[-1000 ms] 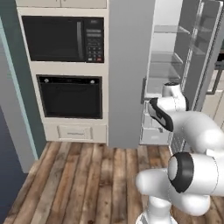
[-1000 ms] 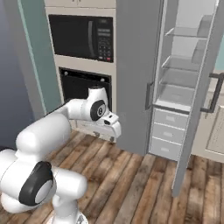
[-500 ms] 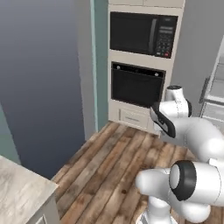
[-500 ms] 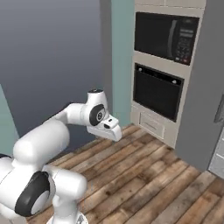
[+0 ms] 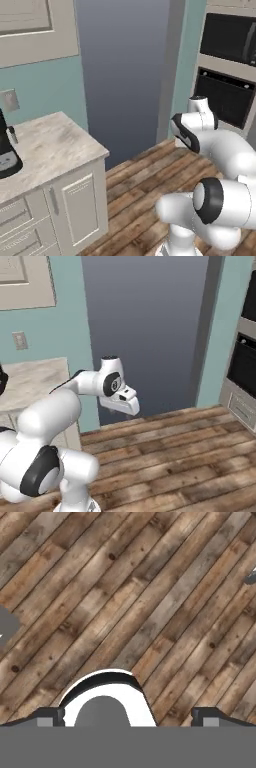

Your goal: Place one of the steaks on the plate and the other in the bowl. Then place the bowl in the fridge.

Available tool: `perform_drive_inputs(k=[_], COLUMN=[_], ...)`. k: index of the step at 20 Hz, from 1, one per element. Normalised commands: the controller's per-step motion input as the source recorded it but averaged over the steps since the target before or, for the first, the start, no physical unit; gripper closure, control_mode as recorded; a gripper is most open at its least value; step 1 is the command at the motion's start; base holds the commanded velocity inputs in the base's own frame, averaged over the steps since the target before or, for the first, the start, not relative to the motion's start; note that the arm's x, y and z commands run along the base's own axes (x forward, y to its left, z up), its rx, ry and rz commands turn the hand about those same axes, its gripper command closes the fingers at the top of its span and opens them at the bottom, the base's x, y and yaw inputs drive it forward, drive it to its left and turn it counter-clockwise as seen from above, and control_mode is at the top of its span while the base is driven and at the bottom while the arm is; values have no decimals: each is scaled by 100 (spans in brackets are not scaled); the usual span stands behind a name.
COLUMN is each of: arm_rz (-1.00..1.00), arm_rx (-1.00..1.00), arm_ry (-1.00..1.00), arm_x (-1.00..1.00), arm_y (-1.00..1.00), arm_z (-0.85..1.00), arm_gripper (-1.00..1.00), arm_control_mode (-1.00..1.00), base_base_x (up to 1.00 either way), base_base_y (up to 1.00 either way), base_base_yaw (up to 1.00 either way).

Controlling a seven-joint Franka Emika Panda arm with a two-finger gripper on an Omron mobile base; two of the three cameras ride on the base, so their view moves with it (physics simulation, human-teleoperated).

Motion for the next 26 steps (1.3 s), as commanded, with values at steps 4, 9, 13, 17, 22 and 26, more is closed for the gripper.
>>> perform_drive_inputs(k=[4, 9, 13, 17, 22, 26], arm_rz=[0, 0, 0, 0, 0, 0], arm_rx=[0, 0, 0, 0, 0, 0], arm_ry=[0, 0, 0, 0, 0, 0], arm_x=[0, 0, 0, 0, 0, 0], arm_y=[0, 0, 0, 0, 0, 0], arm_z=[0, 0, 0, 0, 0, 0], arm_gripper=[-100, -100, -100, -100, -100, -100], arm_control_mode=[100, 100, 100, 100, 100, 100], base_base_x=[-100, -94, -50, -34, -4, 0], base_base_y=[0, 33, 100, 100, 100, 100], base_base_yaw=[52, 49, 37, 25, 33, 48])
